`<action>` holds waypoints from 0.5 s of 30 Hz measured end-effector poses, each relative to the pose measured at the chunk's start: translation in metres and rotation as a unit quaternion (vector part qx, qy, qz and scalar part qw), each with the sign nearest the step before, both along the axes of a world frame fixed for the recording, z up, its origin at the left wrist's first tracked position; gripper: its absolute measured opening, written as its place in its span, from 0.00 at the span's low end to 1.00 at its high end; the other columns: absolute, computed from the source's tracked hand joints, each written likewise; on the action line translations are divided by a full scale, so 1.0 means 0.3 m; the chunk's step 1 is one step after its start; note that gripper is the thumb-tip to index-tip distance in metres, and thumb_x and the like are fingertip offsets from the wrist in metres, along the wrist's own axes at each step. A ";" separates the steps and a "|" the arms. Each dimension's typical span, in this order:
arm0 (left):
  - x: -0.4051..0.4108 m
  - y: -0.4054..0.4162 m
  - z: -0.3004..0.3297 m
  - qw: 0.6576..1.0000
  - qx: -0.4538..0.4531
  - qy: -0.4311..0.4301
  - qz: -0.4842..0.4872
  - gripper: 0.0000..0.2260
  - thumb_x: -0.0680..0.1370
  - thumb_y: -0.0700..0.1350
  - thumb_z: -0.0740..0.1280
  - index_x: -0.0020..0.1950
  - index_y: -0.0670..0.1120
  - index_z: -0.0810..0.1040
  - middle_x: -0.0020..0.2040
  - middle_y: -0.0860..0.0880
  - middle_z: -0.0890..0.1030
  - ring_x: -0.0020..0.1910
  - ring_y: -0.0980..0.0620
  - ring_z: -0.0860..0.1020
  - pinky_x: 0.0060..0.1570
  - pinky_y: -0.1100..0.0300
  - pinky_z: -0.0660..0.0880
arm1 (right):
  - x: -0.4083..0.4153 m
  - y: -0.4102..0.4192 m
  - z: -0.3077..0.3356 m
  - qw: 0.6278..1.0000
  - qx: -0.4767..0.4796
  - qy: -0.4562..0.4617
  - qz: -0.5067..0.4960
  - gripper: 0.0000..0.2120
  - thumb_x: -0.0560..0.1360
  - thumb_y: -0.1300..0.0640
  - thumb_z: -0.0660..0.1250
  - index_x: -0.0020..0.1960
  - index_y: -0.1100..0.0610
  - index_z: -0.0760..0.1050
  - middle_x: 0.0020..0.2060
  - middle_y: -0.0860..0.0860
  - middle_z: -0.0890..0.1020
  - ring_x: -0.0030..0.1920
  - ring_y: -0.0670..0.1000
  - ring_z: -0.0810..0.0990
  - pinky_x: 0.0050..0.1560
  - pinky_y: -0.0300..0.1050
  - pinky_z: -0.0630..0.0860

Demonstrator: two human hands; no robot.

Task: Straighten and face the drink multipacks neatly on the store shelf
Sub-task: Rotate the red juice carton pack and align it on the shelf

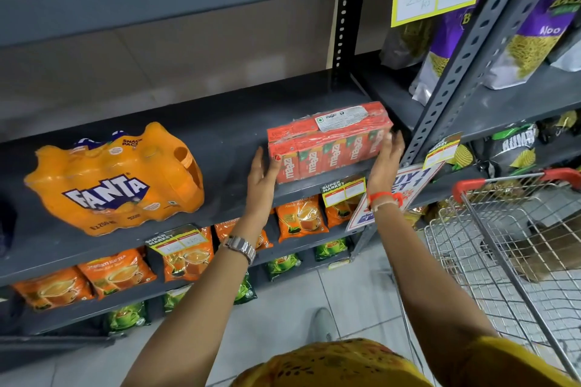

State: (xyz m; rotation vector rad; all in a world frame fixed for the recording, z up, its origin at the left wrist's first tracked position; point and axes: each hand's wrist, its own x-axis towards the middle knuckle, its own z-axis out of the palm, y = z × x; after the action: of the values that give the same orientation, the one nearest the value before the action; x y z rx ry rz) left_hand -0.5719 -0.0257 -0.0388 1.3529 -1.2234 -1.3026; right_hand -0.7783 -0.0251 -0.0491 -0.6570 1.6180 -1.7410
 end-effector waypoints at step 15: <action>0.668 0.256 -0.023 0.835 -0.211 0.004 0.508 0.05 0.78 0.38 0.56 0.52 0.46 0.67 0.47 0.48 0.70 0.44 0.65 0.71 0.44 0.71 0.69 | 0.703 0.153 0.043 0.991 -0.087 0.053 0.087 0.07 0.76 0.53 0.61 0.54 0.50 0.71 0.50 0.54 0.74 0.52 0.51 0.75 0.55 0.41 0.72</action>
State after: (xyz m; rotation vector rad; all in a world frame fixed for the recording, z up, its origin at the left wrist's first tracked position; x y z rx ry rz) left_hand -0.3715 0.0511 -0.0456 1.3335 -0.5322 -0.2508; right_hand -0.5674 0.0207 -0.0363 -0.9583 1.4401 -1.7562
